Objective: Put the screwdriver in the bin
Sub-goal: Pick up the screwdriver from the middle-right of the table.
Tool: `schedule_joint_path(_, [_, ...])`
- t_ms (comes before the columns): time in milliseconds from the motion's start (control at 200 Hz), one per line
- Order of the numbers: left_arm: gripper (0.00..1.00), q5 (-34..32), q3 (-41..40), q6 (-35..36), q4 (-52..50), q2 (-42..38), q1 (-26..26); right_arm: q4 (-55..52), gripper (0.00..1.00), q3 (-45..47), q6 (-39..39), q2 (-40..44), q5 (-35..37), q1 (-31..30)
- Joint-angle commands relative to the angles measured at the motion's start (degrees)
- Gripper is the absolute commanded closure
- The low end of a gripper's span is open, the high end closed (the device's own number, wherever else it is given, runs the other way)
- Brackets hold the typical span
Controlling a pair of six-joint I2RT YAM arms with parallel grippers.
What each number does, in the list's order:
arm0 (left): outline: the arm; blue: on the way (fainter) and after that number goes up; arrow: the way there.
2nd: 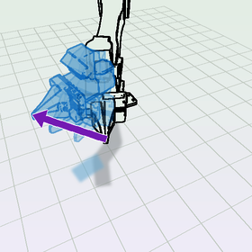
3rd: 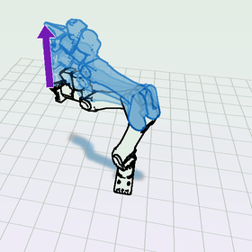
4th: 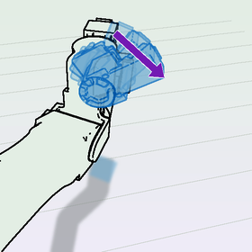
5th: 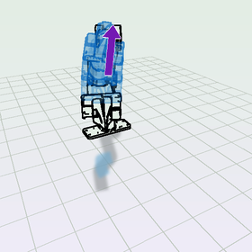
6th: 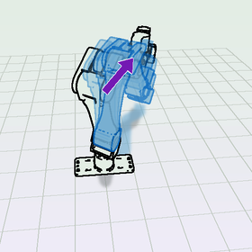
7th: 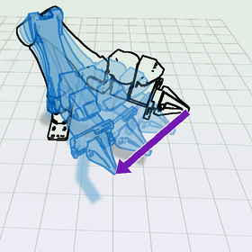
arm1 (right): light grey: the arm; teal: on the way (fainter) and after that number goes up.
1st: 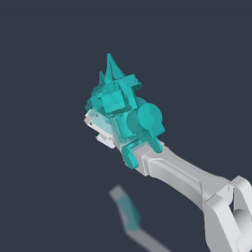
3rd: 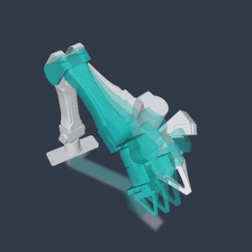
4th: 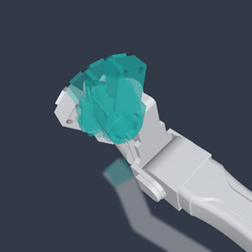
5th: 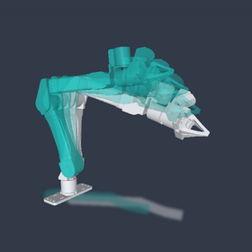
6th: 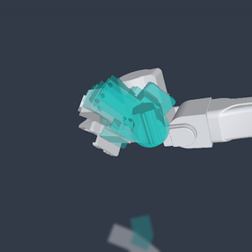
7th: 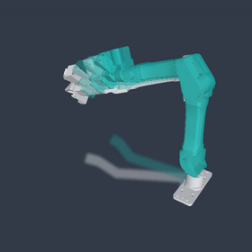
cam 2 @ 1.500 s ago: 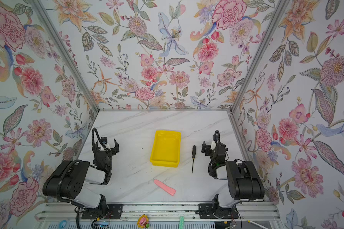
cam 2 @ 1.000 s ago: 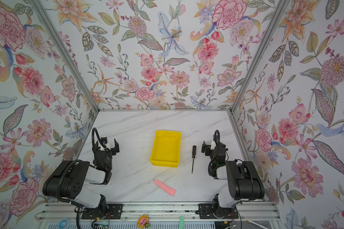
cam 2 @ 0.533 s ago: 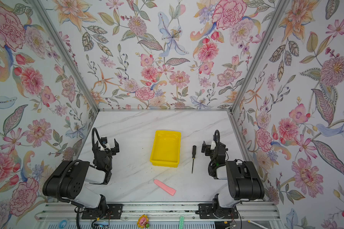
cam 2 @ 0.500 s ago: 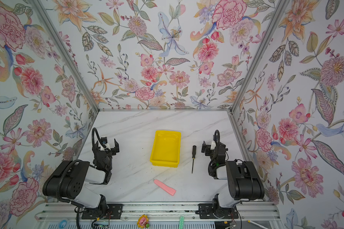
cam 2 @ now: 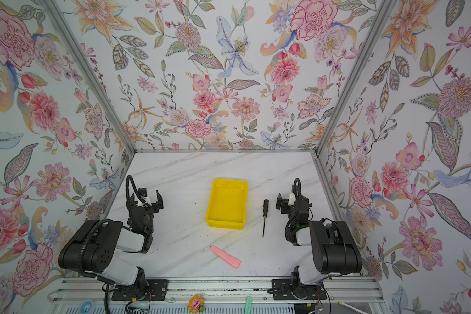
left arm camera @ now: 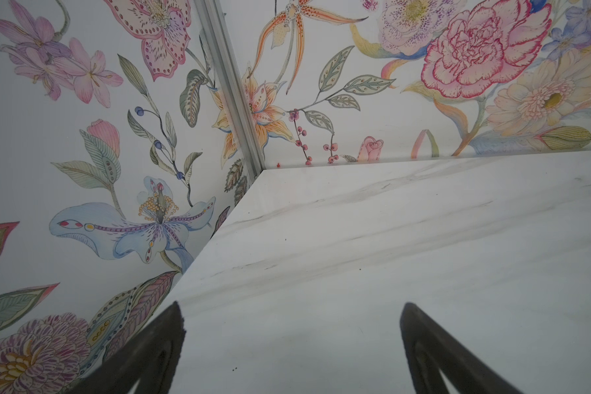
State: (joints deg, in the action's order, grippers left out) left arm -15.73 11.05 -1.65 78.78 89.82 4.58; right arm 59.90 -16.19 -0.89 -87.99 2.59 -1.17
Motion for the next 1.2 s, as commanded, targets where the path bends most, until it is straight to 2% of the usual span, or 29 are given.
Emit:
schedule_joint_path(0, [0.01, -1.1, 0.7, 0.7, 2.5, 0.7, 0.7, 2.7, 0.01, -1.0, -0.9, -0.6, 0.3, -0.3])
schedule_joint_path(661, [0.01, -0.5, 1.0, 0.5, 1.8, 0.6, 0.4, 2.3, 0.01, -1.3, -0.6, -0.7, -0.5, 0.2])
schedule_joint_path(741, [0.01, -1.0, 1.0, 0.5, 1.7, 0.2, 0.4, 2.2, 0.01, -1.2, -0.3, -0.1, 2.0, -0.2])
schedule_joint_path(826, [0.01, -4.1, 2.0, -0.7, -3.4, -4.4, 0.4, -5.2, 0.01, -3.2, 0.6, 3.9, 4.8, -0.4])
schedule_joint_path(906, [0.01, -4.0, 4.1, -1.3, -12.2, -8.9, 0.4, -13.8, 0.01, -5.3, 1.2, 8.4, 5.5, -1.0])
schedule_joint_path(1021, [0.01, -4.5, 5.8, -3.5, -23.5, -15.8, 0.4, -31.2, 0.01, -10.4, 1.8, 14.7, 11.0, -4.7])
schedule_joint_path(1196, [0.01, -3.5, 10.8, -8.0, -41.5, -24.9, 0.7, -47.2, 0.01, -15.3, 6.7, 22.2, 16.2, -9.7])
